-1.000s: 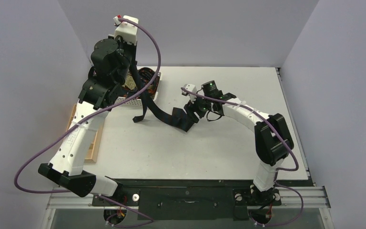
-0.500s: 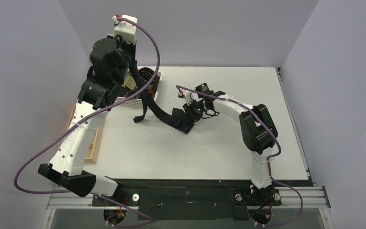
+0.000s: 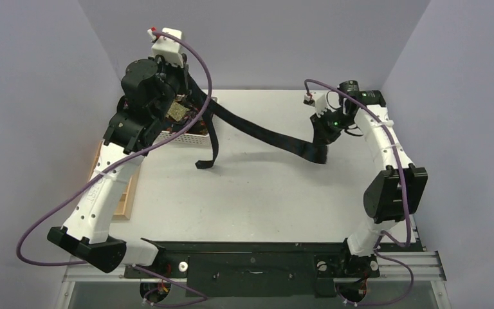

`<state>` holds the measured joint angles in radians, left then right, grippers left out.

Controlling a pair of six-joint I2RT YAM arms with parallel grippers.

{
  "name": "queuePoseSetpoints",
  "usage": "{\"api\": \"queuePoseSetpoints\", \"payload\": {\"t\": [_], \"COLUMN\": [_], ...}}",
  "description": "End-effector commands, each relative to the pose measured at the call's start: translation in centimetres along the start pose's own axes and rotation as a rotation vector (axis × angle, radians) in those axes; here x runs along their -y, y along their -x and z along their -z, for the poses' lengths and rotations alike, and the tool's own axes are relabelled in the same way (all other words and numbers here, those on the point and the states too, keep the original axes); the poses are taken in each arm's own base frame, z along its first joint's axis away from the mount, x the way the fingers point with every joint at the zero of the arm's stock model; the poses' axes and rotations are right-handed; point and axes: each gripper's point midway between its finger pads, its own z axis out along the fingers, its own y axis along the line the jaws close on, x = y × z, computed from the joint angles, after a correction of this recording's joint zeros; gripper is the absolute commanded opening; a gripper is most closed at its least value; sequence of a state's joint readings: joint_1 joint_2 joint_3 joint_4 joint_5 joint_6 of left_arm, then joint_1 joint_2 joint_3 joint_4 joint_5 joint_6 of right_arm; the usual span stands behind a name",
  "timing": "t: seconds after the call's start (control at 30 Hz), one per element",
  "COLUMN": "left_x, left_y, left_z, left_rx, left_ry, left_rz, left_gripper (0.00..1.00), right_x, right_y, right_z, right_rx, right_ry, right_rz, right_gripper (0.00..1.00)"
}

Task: Roll the ties
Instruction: Flatten out the tie at the center of the board.

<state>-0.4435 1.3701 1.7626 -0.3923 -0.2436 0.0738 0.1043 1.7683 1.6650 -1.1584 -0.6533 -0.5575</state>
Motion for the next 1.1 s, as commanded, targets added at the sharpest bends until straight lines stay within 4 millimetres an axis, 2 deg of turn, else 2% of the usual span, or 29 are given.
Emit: {"api": "queuePoseSetpoints", "payload": {"t": [0.0, 0.07, 0.1, 0.13, 0.17, 0.2, 0.3, 0.33, 0.4, 0.43, 0.47, 0.5, 0.57, 0.6, 0.63, 0.67, 0.7, 0.73, 0.77, 0.8, 0.83, 0.87, 0.9, 0.97, 1.03, 1.07], "left_x": [0.3, -0.6, -0.8, -1.5, -1.8, -2.6, -4.0, -4.5, -4.9, -5.2, -5.2, -5.4, -5.9, -6.0, -6.5, -6.8, -7.5, -7.8, -8.5, -8.7, -9.2, -9.4, -9.8, -10.1, -10.3, -10.5], "left_y": [0.8, -0.2, -0.8, -1.4, -1.7, -2.4, -3.9, -4.5, -5.3, -5.7, -6.1, -6.5, -7.1, -7.3, -7.4, -7.5, -7.5, -7.5, -7.6, -7.6, -7.7, -8.0, -8.3, -8.9, -9.3, -9.5], "left_z": [1.1, 0.9, 0.7, 0.6, 0.5, 0.5, 0.2, 0.2, -0.1, -0.3, -0.4, -0.6, -0.8, -0.9, -1.0, -1.1, -1.1, -1.2, -1.2, -1.3, -1.2, -1.4, -1.4, -1.5, -1.5, -1.5], "left_rx": [0.034, 0.016, 0.003, -0.012, -0.022, -0.042, -0.087, -0.103, -0.123, -0.132, -0.142, -0.151, -0.166, -0.171, -0.173, -0.174, -0.174, -0.174, -0.176, -0.176, -0.179, -0.188, -0.197, -0.215, -0.227, -0.236], "left_ry": [-0.014, 0.034, 0.049, 0.077, 0.089, 0.118, 0.168, 0.184, 0.191, 0.199, 0.198, 0.201, 0.211, 0.216, 0.23, 0.24, 0.259, 0.268, 0.285, 0.293, 0.303, 0.307, 0.31, 0.31, 0.304, 0.304], "left_rz": [0.127, 0.126, 0.118, 0.115, 0.112, 0.11, 0.119, 0.124, 0.127, 0.127, 0.13, 0.132, 0.137, 0.138, 0.138, 0.141, 0.144, 0.151, 0.155, 0.164, 0.177, 0.184, 0.196, 0.211, 0.222, 0.224], "left_gripper": [0.0, 0.0, 0.0, 0.0, 0.0, 0.0, 0.0, 0.0, 0.0, 0.0, 0.0, 0.0, 0.0, 0.0, 0.0, 0.0, 0.0, 0.0, 0.0, 0.0, 0.0, 0.0, 0.0, 0.0, 0.0, 0.0], "right_x": [-3.2, -2.3, -1.7, -1.0, -0.1, 1.1, 4.1, 5.5, 6.9, 7.2, 7.1, 6.8, 5.2, 3.3, 1.6, -0.1, -1.8, -3.6, -5.1, -6.6, -7.9, -9.3, -9.9, -12.8, -14.5, -14.7], "right_y": [-1.5, 0.5, 1.0, 1.6, 2.3, 3.1, 3.5, 3.8, 3.7, 3.7, 4.0, 4.2, 5.0, 5.7, 5.3, 6.4, 5.7, 7.1, 6.3, 8.1, 7.1, 9.5, 10.3, 11.7, 12.9, 13.1], "right_z": [2.2, 1.1, -0.6, -1.1, -2.7, -3.4, -6.1, -6.3, -7.0, -7.2, -7.1, -7.0, -6.6, -6.6, -7.2, -6.9, -7.9, -7.9, -9.1, -9.6, -10.9, -11.3, -12.4, -13.8, -14.6, -15.3], "right_rx": [-0.142, -0.151, -0.164, -0.169, -0.166, -0.152, -0.173, -0.176, -0.192, -0.19, -0.177, -0.161, -0.105, -0.061, -0.044, 0.004, 0.008, 0.068, 0.068, 0.143, 0.138, 0.239, 0.302, 0.378, 0.424, 0.428], "right_ry": [0.05, 0.018, 0.021, -0.013, -0.036, -0.086, -0.173, -0.234, -0.284, -0.293, -0.298, -0.293, -0.262, -0.21, -0.148, -0.125, -0.063, -0.047, -0.002, 0.012, 0.042, 0.056, 0.072, 0.126, 0.172, 0.183], "right_rz": [0.105, 0.132, 0.138, 0.138, 0.151, 0.159, 0.155, 0.16, 0.148, 0.135, 0.133, 0.119, 0.094, 0.098, 0.064, 0.083, 0.042, 0.072, 0.009, 0.045, -0.029, -0.042, -0.033, -0.034, -0.01, 0.002], "right_gripper": [0.0, 0.0, 0.0, 0.0, 0.0, 0.0, 0.0, 0.02, 0.18, 0.32, 0.4, 0.56, 0.63, 0.64, 0.63, 0.62, 0.6, 0.6, 0.59, 0.59, 0.59, 0.59, 0.6, 0.62, 0.65, 0.66]}}
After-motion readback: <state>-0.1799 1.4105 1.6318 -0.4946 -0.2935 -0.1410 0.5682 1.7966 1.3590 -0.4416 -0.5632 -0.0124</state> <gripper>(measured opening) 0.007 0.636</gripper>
